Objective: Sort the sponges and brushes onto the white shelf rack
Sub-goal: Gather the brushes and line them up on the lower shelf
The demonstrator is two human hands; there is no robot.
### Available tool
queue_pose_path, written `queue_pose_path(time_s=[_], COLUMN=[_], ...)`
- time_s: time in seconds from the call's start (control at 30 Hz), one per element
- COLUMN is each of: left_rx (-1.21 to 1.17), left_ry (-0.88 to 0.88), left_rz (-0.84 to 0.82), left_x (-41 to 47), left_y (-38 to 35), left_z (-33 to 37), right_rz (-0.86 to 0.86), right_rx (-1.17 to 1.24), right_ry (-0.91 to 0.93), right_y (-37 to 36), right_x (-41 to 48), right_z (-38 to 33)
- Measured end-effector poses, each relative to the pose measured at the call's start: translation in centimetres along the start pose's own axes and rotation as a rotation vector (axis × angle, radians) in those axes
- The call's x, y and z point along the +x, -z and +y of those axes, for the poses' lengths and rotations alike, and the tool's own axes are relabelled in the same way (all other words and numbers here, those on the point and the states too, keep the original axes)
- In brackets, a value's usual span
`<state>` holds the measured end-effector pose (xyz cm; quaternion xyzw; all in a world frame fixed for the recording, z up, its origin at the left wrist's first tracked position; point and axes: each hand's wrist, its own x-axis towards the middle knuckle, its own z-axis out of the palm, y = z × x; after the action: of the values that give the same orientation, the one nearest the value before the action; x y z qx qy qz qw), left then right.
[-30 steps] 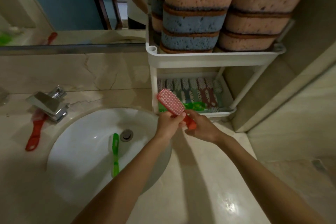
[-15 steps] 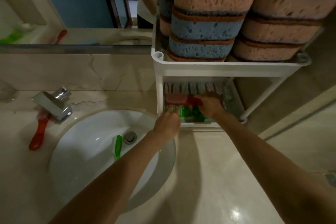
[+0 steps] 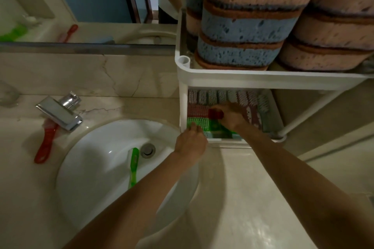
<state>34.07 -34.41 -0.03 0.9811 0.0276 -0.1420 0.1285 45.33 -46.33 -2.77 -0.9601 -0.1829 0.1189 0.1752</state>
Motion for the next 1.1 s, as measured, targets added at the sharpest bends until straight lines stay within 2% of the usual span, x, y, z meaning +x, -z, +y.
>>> queue_pose_path(time_s=[0.2,0.33,0.4,0.53,0.63,0.7,0.8,0.93,0.97,1.1], left_rx=[0.009,-0.027,-0.078,-0.285,-0.458,-0.517,-0.619,-0.655,-0.668,-0.678], left_ry=[-0.027,-0.031,-0.05,-0.079,0.033,0.148,0.376,0.61,0.644,0.724], left_rz=[-0.01,0.005,0.06,0.294,0.449,0.475,0.442,0.424,0.419,0.357], left_x=[0.0,-0.2,-0.7,-2.8,-4.7,-5.9,-8.0,-10.8,-11.4,-12.3], left_y=[0.1,0.3,0.2,-0.2,-0.9,-2.0,-3.8,-6.1,-6.6,-7.7], left_z=[-0.3,-0.4,-0.8,-2.6,-5.3,-7.8,-11.8,-17.3,-18.6,-23.6], right_rz=[0.098,0.135,0.177,0.521,0.661,0.654,0.46,-0.198,-0.312,-0.517], right_rx=[-0.087,-0.035,0.003,0.211,0.295,0.341,0.425,0.309,0.278,0.264], right_ry=[0.032,0.042,0.019,0.058,0.127,0.167,0.146,-0.082,-0.135,-0.264], right_y=[-0.9,-1.3,-1.5,-2.3,-4.0,-5.6,-8.8,-14.0,-15.5,-21.1], right_x=[-0.5,-1.1,-1.5,-4.8,-8.5,-9.8,-10.4,-9.4,-9.0,-7.8], right_z=[-0.3,-0.3,-0.3,-2.6,-5.7,-7.8,-11.4,-17.0,-18.0,-21.1])
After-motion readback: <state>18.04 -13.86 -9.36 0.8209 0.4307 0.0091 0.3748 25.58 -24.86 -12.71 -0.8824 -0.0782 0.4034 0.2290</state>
